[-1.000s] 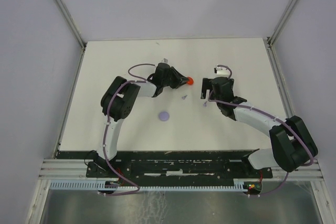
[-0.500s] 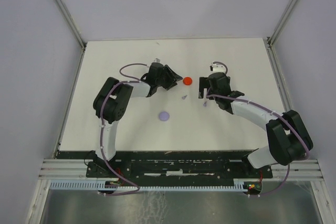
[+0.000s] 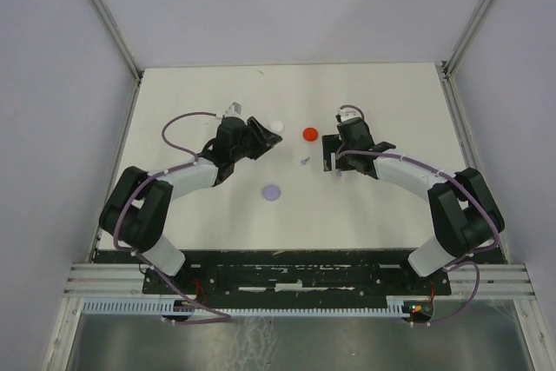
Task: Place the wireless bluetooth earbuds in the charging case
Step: Pick up the charging case at the center of the board.
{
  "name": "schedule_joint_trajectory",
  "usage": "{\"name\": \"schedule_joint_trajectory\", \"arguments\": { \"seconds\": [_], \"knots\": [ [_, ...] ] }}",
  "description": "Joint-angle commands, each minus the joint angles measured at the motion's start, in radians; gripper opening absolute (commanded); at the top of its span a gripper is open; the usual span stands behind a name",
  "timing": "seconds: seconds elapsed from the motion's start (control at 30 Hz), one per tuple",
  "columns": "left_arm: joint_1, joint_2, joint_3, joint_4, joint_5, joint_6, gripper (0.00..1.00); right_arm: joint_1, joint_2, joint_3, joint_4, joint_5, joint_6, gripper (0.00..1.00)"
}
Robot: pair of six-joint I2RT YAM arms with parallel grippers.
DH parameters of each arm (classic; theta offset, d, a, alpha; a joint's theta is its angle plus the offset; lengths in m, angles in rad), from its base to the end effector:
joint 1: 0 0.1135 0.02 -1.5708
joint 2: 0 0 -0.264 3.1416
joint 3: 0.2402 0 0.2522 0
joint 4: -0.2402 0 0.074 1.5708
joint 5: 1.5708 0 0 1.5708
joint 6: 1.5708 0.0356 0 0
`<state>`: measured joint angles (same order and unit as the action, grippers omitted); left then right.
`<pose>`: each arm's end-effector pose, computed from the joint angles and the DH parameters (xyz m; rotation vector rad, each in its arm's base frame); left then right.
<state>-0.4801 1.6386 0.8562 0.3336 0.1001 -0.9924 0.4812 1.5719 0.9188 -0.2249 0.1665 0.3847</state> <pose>0.3110 -0.1660 0.1993 -0.4847 2.1209 -0.9982 0.2873 0.1433 0.1923 -0.0443 2.4405 0.1847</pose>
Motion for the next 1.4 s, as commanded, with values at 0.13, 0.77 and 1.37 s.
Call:
{"name": "schedule_joint_trajectory", "arguments": {
  "seconds": [0.13, 0.77, 1.37],
  "knots": [
    [-0.005, -0.224, -0.172, -0.096, -0.075, 0.110, 0.54, 0.052, -0.037, -0.008, 0.083, -0.177, -0.087, 0.90],
    [0.192, -0.378, -0.322, -0.042, 0.086, 0.046, 0.55, 0.288, 0.177, 0.135, 0.109, -0.428, -0.364, 0.86],
    [0.327, -0.542, -0.395, -0.078, 0.168, 0.037, 0.55, 0.418, 0.292, 0.187, 0.134, -0.215, -0.414, 0.86]
  ]
}}
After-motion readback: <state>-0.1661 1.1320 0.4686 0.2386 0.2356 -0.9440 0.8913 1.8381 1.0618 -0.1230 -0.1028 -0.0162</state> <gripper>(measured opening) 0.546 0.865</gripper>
